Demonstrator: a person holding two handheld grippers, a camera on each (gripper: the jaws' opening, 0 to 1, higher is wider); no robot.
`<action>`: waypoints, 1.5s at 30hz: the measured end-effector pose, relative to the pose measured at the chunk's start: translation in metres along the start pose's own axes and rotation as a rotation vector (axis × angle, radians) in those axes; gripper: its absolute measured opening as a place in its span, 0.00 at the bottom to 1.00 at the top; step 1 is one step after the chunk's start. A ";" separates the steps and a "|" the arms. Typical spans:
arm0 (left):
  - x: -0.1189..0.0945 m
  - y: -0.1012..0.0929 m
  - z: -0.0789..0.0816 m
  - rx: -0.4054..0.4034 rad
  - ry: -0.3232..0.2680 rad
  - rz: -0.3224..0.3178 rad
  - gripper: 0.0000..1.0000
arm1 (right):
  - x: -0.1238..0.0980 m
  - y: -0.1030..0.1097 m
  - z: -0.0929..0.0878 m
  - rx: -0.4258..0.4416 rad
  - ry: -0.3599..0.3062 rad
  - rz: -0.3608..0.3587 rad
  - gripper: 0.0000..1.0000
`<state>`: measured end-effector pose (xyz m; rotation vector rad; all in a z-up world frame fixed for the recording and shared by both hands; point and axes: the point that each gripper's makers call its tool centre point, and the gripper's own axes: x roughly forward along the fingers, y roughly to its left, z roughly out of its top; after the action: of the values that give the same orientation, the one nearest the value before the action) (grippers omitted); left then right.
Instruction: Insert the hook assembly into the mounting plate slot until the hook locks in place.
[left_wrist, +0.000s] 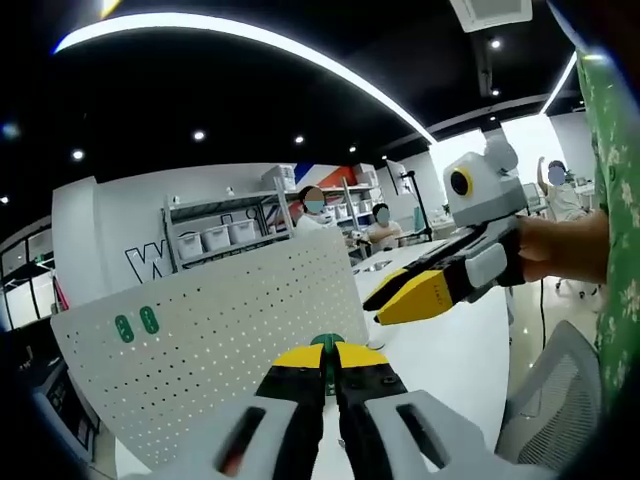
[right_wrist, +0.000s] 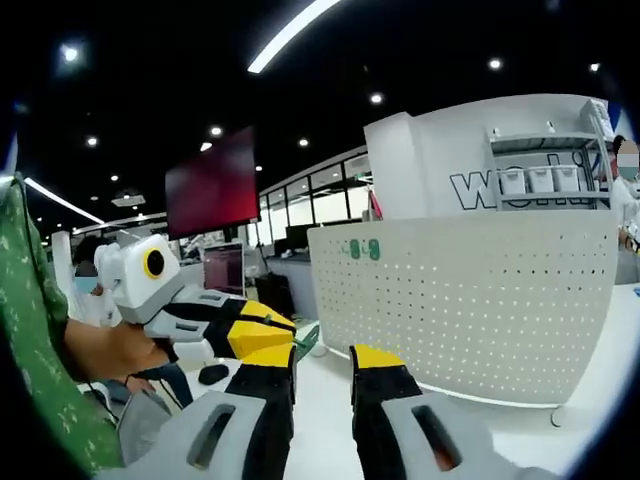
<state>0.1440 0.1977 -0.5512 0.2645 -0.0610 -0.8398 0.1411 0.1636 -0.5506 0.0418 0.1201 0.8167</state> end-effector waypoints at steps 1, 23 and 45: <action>0.000 -0.002 0.001 0.001 -0.003 -0.005 0.03 | 0.000 0.001 0.000 -0.001 0.000 0.000 0.14; -0.001 -0.024 0.012 0.003 -0.032 -0.051 0.03 | 0.002 0.008 -0.005 0.133 0.015 0.044 0.03; -0.001 -0.026 0.006 0.117 0.050 0.010 0.04 | -0.001 0.009 0.003 0.101 -0.025 0.024 0.00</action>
<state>0.1234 0.1810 -0.5514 0.3945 -0.0643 -0.8207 0.1343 0.1692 -0.5466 0.1487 0.1373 0.8330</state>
